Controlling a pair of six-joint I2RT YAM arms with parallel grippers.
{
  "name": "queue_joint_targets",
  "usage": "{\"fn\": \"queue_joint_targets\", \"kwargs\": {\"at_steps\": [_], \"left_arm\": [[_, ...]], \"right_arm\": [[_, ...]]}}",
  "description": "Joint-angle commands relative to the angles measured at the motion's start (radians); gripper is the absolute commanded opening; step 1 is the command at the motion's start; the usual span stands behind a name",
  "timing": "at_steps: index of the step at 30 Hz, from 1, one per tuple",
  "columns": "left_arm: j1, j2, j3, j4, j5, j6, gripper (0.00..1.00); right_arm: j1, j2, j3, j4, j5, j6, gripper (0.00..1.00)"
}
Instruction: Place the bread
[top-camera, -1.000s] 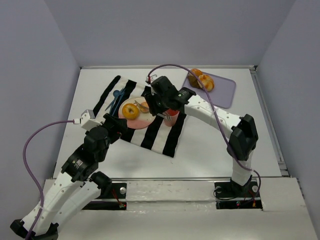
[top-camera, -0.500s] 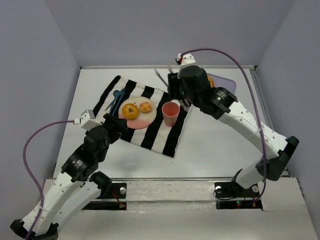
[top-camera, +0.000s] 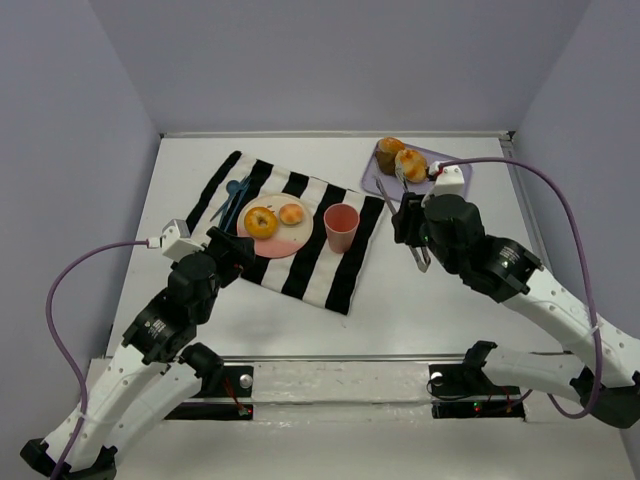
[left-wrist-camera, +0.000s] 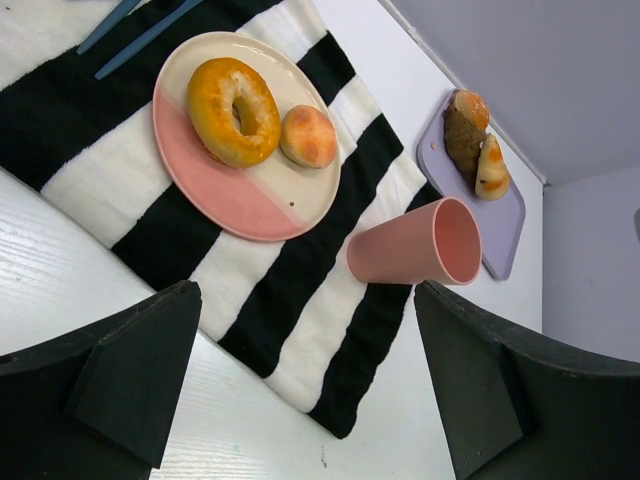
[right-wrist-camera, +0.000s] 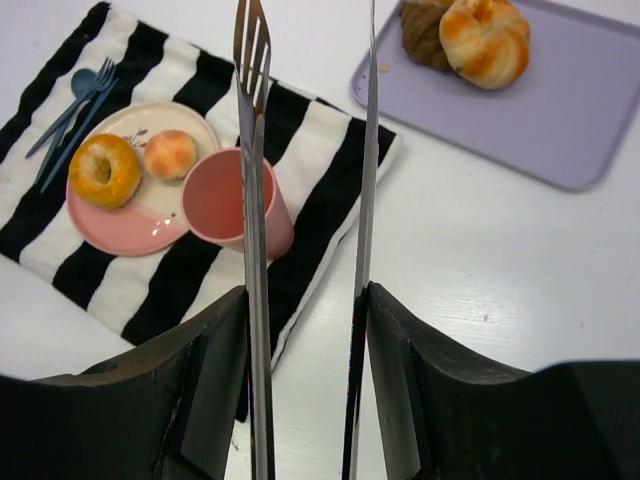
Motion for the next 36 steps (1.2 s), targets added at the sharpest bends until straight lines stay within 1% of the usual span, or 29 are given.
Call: {"fn": "queue_joint_targets", "kwargs": {"at_steps": [1,2,3,5,6,7,10,12,13,18,19,22,23,24,31,36], "left_arm": [[0.003,0.000,-0.007,0.034,-0.006,0.010,0.99],[0.003,0.000,-0.007,0.034,-0.009,0.008,0.99],[0.003,0.000,-0.006,0.031,-0.012,0.006,0.99],[0.003,0.001,-0.007,0.028,-0.020,0.002,0.99],[0.003,0.001,-0.004,0.026,-0.026,-0.001,0.99],[0.003,0.003,0.000,0.022,-0.032,-0.003,0.99],[0.003,0.006,0.020,0.000,-0.049,-0.012,0.99],[0.003,0.001,0.028,-0.017,-0.061,-0.017,0.99],[0.003,-0.003,0.042,-0.029,-0.080,-0.038,0.99],[0.005,-0.040,0.080,-0.083,-0.110,-0.081,0.99],[0.003,-0.049,0.089,-0.095,-0.117,-0.093,0.99],[0.003,-0.062,0.105,-0.112,-0.132,-0.109,0.99],[0.003,-0.063,0.108,-0.118,-0.136,-0.112,0.99],[0.003,-0.066,0.112,-0.130,-0.141,-0.115,0.99],[0.003,-0.071,0.106,-0.144,-0.143,-0.116,0.99],[0.003,-0.071,0.099,-0.149,-0.140,-0.115,0.99]], "right_arm": [[0.000,-0.053,-0.060,0.090,-0.170,-0.046,0.54],[0.000,-0.056,-0.072,0.119,-0.218,-0.074,0.54],[0.000,-0.062,-0.096,0.183,-0.334,-0.134,0.54],[0.000,-0.067,-0.118,0.250,-0.454,-0.204,0.53],[0.000,-0.062,-0.127,0.318,-0.523,-0.227,0.53],[0.000,-0.056,-0.135,0.345,-0.671,-0.246,0.53],[0.040,0.025,-0.130,0.400,-0.801,-0.294,0.54],[0.104,0.085,-0.103,0.399,-0.765,-0.310,0.55],[0.121,0.144,-0.098,0.406,-0.728,-0.321,0.55],[0.201,0.312,-0.113,0.518,-0.729,-0.318,0.57],[0.231,0.373,-0.101,0.529,-0.725,-0.333,0.58],[0.297,0.447,-0.090,0.580,-0.705,-0.398,0.59],[0.307,0.470,-0.093,0.606,-0.715,-0.400,0.59],[0.307,0.516,-0.099,0.670,-0.734,-0.441,0.60],[0.316,0.718,-0.139,0.871,-0.904,-0.450,0.62],[0.325,0.821,-0.113,0.902,-0.863,-0.452,0.64]]}}
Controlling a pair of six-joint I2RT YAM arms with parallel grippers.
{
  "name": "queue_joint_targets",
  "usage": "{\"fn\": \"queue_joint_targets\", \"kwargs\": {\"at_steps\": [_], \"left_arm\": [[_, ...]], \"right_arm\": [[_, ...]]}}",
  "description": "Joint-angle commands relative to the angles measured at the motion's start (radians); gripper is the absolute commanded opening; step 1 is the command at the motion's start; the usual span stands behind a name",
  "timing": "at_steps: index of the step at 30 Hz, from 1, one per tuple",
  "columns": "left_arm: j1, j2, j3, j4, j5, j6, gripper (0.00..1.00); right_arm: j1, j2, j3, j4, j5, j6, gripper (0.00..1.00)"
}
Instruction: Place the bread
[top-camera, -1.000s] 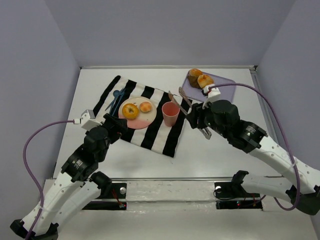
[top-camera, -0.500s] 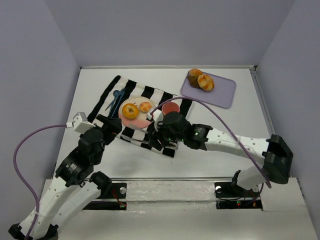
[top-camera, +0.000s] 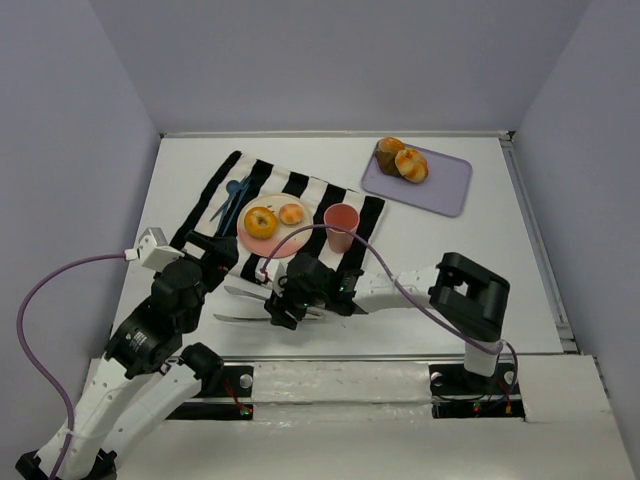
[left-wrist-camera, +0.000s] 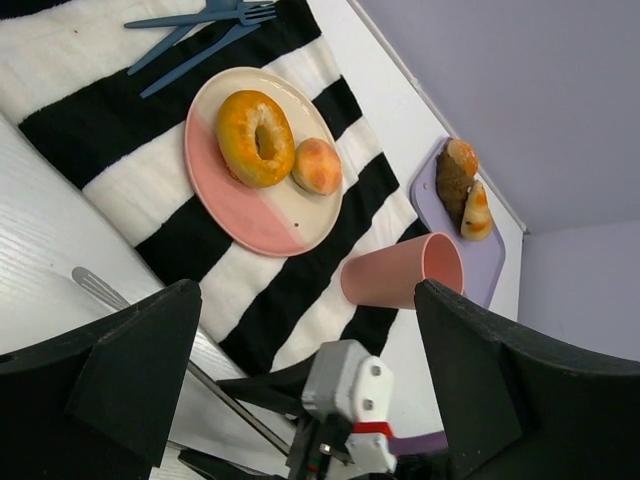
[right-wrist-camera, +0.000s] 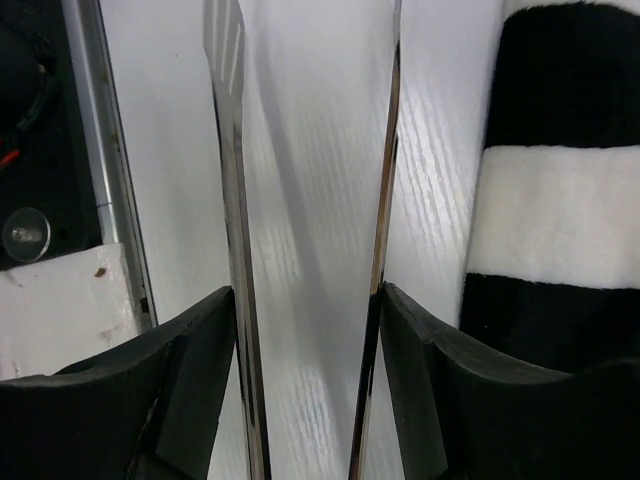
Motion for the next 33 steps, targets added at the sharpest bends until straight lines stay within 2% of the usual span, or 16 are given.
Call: {"fn": "queue_joint_targets", "kwargs": {"at_steps": [1,4,6,7,12,16,19,22,26,30,33], "left_arm": [[0.003,-0.006,0.018,-0.004,-0.048,-0.018,0.99],[0.003,0.001,0.020,-0.006,-0.047,-0.016,0.99],[0.003,0.005,0.020,-0.007,-0.048,-0.016,0.99],[0.003,0.005,0.021,-0.007,-0.048,-0.016,0.99],[0.003,0.005,0.026,-0.009,-0.050,-0.015,0.99],[0.003,0.001,0.027,-0.007,-0.051,-0.013,0.99],[0.003,0.001,0.018,0.000,-0.048,-0.006,0.99],[0.003,0.007,0.010,0.005,-0.053,-0.004,0.99],[0.003,0.007,-0.005,0.010,-0.054,-0.002,0.99],[0.003,0.002,-0.023,0.022,-0.053,-0.002,0.99],[0.003,0.008,-0.023,0.020,-0.054,0.001,0.99]], "right_arm": [[0.010,0.055,0.021,0.140,-0.001,-0.027,0.64],[0.010,0.068,0.026,0.144,-0.003,-0.021,0.72],[0.010,0.057,0.018,0.151,0.003,-0.010,0.93],[0.010,0.049,0.012,0.151,0.009,-0.009,1.00],[0.010,-0.081,-0.019,0.144,0.070,0.013,1.00],[0.010,-0.240,-0.061,0.130,0.240,0.098,1.00],[0.010,-0.344,-0.095,0.061,0.430,0.194,1.00],[0.010,-0.495,-0.129,-0.062,0.719,0.319,1.00],[0.010,-0.584,-0.170,-0.238,0.951,0.477,1.00],[0.010,-0.690,-0.227,-0.298,1.046,0.591,1.00],[0.010,-0.730,-0.269,-0.309,1.081,0.614,1.00]]}}
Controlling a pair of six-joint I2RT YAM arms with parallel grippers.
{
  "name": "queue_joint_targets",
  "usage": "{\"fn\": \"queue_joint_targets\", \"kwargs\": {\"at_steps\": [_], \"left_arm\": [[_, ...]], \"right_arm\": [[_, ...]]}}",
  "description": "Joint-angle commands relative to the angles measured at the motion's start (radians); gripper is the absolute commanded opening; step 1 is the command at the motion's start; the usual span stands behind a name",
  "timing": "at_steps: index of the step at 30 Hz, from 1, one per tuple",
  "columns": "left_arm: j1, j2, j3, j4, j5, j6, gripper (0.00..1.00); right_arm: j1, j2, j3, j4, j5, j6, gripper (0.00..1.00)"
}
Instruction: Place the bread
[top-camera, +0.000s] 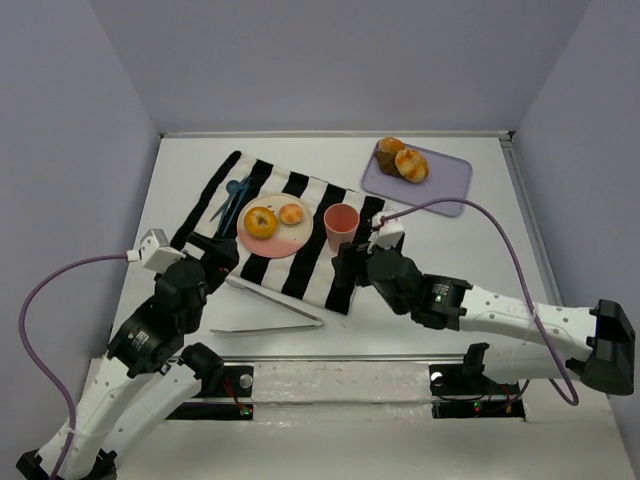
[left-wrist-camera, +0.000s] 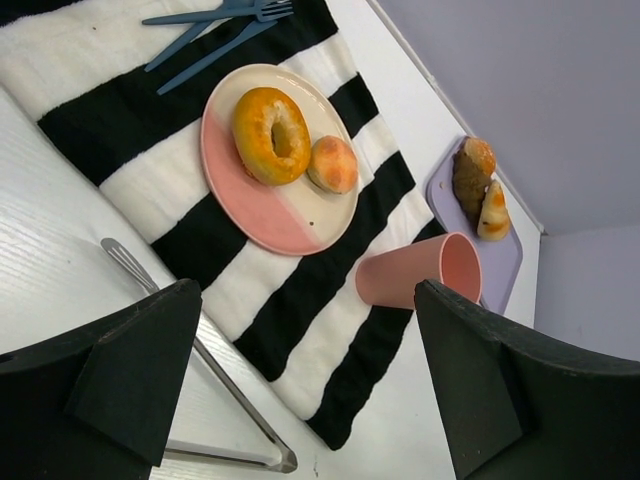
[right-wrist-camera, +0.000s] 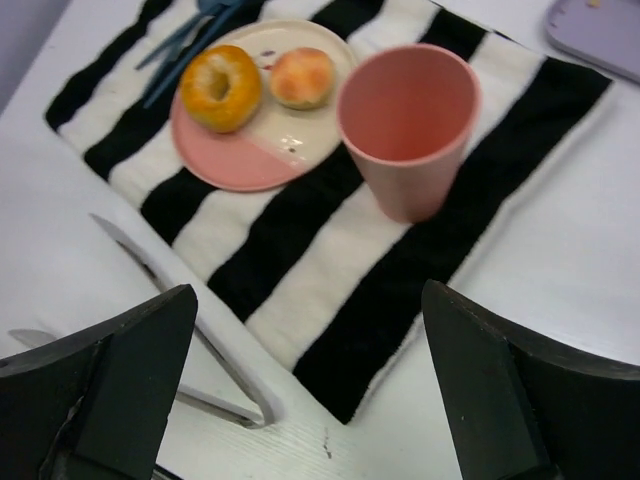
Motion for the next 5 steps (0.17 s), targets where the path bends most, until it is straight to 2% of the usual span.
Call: {"fn": "queue_joint_targets", "kwargs": {"at_steps": [1,5], "left_arm": [[0.003,0.011,-0.010,0.037,-0.043,-0.001,0.99],[0.003,0.020,-0.010,0.038,-0.041,0.002,0.99]], "right_arm": [[0.009,-0.053,-0.045,-0.077,0.176,0.122,1.00],[0.009,-0.049,-0.046,-0.100,0.191,0.126,1.00]]}}
